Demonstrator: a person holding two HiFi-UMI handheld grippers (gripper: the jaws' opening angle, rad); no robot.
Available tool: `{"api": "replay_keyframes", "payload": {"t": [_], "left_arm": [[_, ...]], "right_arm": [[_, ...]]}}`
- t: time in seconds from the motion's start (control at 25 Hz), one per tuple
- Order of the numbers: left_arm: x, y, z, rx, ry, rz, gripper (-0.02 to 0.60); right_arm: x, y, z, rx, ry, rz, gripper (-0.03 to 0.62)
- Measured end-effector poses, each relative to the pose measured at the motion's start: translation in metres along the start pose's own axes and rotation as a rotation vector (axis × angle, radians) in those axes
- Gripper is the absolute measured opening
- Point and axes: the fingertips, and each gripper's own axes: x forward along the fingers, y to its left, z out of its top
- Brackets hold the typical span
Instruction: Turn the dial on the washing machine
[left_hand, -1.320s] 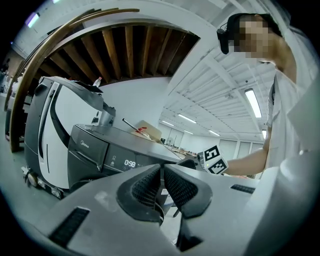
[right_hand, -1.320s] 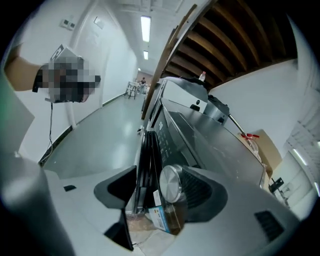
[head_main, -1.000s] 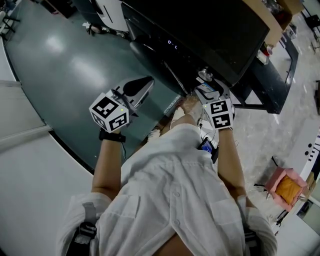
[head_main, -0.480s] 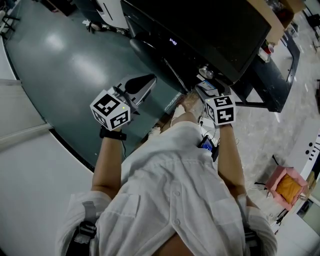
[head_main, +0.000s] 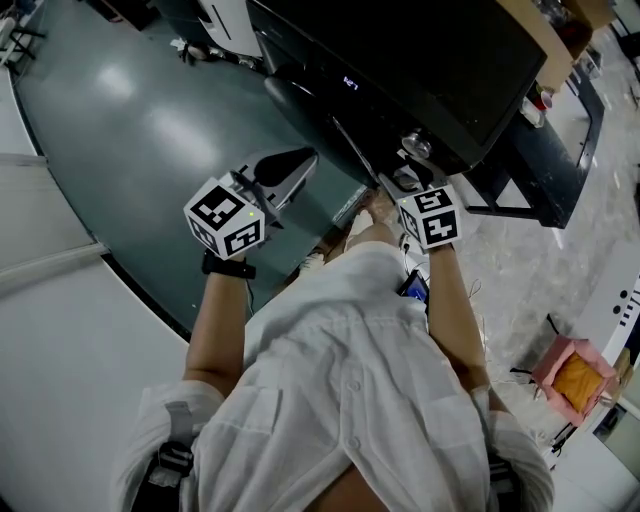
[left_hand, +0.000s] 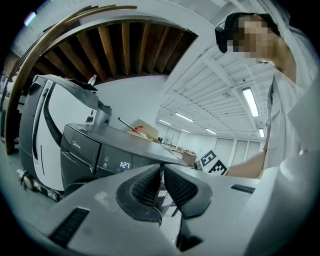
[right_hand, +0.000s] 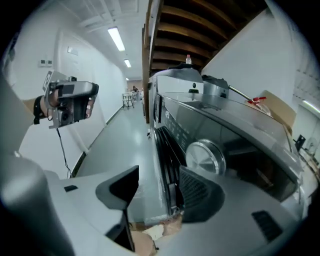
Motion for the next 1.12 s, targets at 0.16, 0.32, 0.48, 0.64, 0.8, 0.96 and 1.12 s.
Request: {"api": "replay_keyframes", "payload": {"t": [0.16, 0.32, 0.48, 0.64, 0.8, 0.96, 1.12], "left_arm": [[-0.009, 0.002, 0.005, 0.003, -0.011, 0.017, 0.017], [-0.014, 0.005, 0.012, 0.007, -0.031, 0.030, 0.017], [-0.017, -0.003, 0.022, 0.030, -0.050, 0.016, 0.017], [-0.027, -0.007, 0.034, 0.055, -0.074, 0.020, 0.017], [-0.046, -0.008, 0.043, 0.075, -0.087, 0.041, 0.017], [-0.069, -0.004, 0.052, 0.084, -0.102, 0.074, 0.017], [-0.089, -0.002, 0.055, 0.077, -0.119, 0.105, 0.017]], "right_arm": [[-0.010, 0.038, 0.047, -0.029, -0.132, 0.098, 0.268], [-0.036, 0.063, 0.097, -0.081, -0.299, 0.154, 0.251], [-0.084, 0.055, 0.129, -0.027, -0.494, 0.129, 0.168], [-0.133, 0.025, 0.125, -0.015, -0.575, -0.008, 0.002], [-0.172, -0.009, 0.090, 0.034, -0.539, -0.166, 0.000], [-0.205, -0.032, 0.051, 0.146, -0.529, -0.267, 0.000], [-0.221, -0.031, 0.024, 0.175, -0.504, -0.312, 0.000]]}}
